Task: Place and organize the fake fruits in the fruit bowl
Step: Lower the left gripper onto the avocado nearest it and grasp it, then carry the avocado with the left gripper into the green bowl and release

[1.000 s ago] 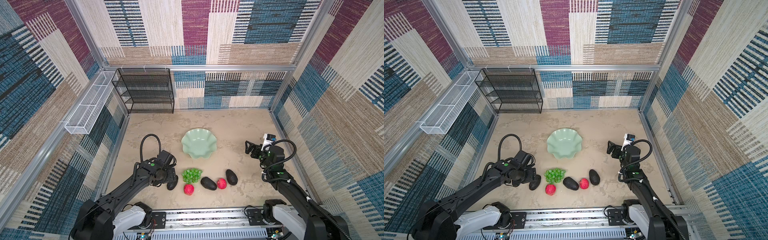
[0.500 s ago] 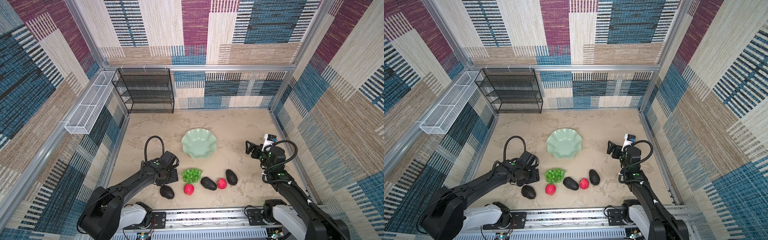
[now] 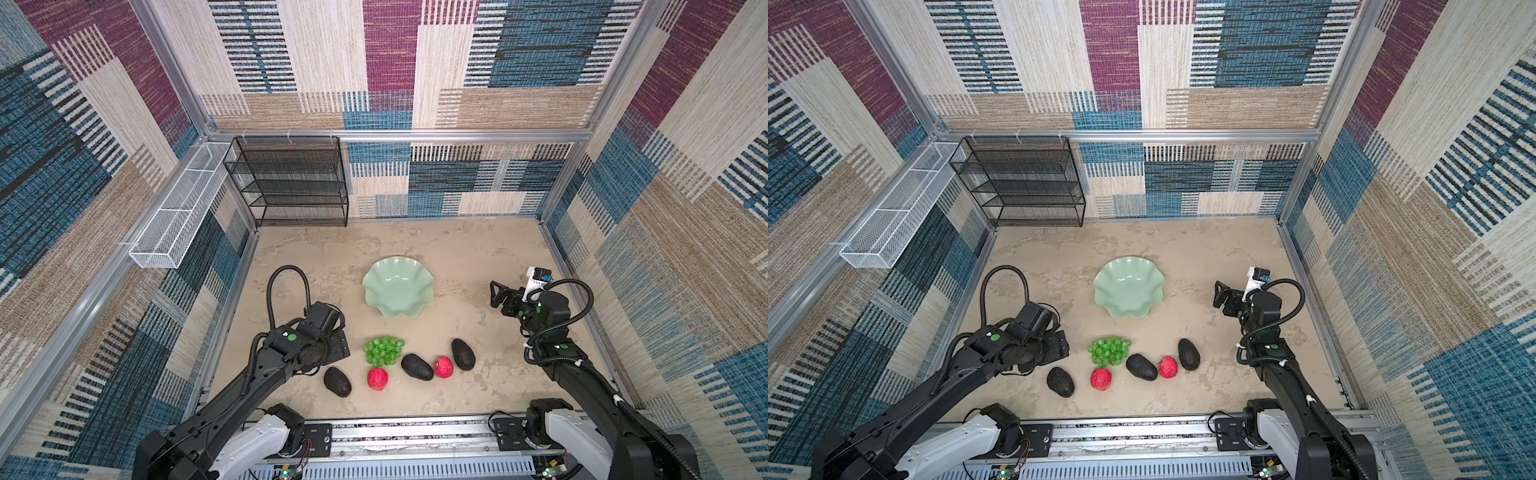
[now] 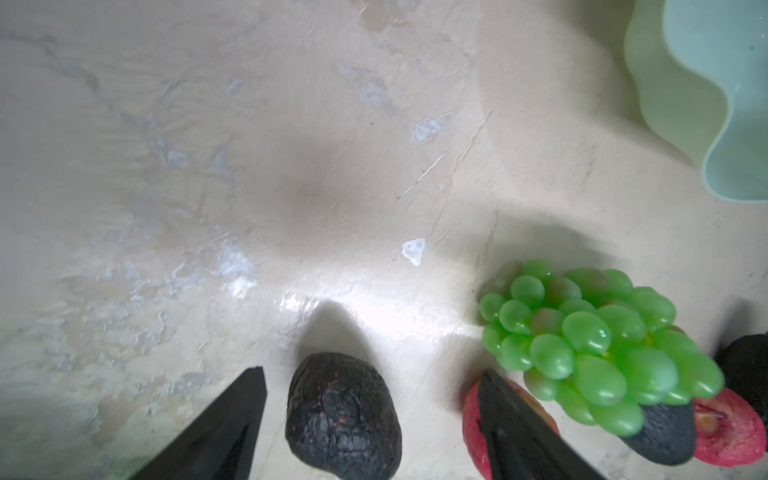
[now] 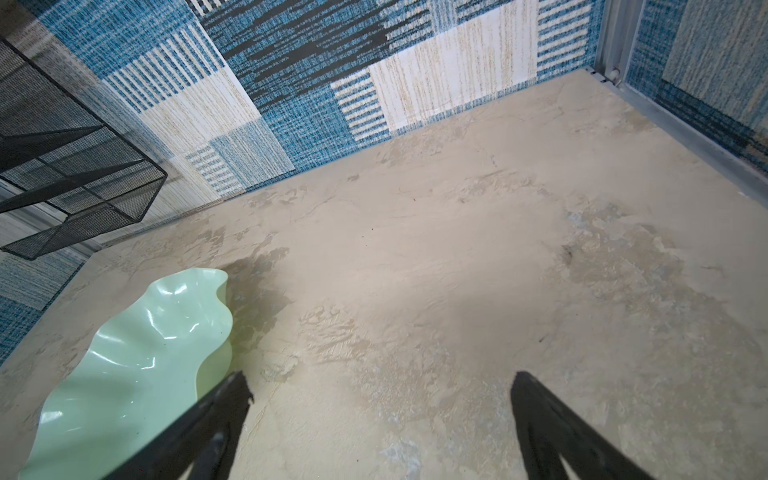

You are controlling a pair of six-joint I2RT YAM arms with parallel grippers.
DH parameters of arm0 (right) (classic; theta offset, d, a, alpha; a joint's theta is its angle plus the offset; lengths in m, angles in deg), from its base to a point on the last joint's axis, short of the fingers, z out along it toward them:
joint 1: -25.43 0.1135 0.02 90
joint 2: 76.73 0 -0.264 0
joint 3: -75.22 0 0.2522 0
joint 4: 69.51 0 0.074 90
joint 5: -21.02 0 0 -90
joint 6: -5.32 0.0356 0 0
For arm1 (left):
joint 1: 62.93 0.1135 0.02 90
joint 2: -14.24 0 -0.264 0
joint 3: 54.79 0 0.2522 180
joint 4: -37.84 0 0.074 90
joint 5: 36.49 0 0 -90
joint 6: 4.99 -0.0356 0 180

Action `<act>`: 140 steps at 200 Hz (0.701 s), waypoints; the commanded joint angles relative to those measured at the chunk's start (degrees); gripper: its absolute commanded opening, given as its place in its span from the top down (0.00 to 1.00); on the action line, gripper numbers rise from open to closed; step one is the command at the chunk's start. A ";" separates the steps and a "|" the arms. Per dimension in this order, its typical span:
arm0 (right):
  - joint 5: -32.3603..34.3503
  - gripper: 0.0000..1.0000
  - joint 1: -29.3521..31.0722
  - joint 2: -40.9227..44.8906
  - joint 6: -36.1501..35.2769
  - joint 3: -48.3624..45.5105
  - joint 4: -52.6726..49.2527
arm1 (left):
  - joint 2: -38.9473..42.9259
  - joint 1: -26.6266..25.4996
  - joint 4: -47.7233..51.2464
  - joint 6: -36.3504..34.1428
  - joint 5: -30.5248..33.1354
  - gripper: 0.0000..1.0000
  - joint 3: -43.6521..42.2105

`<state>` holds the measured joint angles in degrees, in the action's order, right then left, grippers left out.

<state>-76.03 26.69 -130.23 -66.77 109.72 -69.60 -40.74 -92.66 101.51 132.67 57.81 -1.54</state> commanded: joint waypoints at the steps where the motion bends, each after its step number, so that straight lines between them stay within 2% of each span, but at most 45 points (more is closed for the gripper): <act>1: -1.24 0.00 0.06 -0.77 -0.49 0.69 1.84 | 1.43 -0.49 3.81 8.39 -2.65 0.17 -3.18; 55: -1.69 0.00 0.06 -1.35 -0.81 0.82 1.72 | 3.27 -4.78 1.91 15.31 -3.91 0.17 -8.45; 104: -1.59 0.00 0.06 -0.91 -0.82 0.56 1.49 | -2.49 -7.34 -5.85 17.05 -4.61 0.18 -10.65; 114: -1.53 0.00 0.06 -0.69 -0.86 0.48 1.44 | -4.01 -7.49 -6.31 16.57 -4.30 0.21 -9.87; 140: -1.34 0.00 0.06 -0.24 -0.97 0.36 0.83 | -5.71 -7.70 -6.36 14.46 -3.62 0.42 -7.15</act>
<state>-77.37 26.69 -130.97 -67.21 110.04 -69.44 -45.68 -100.22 96.72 148.01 53.15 -10.72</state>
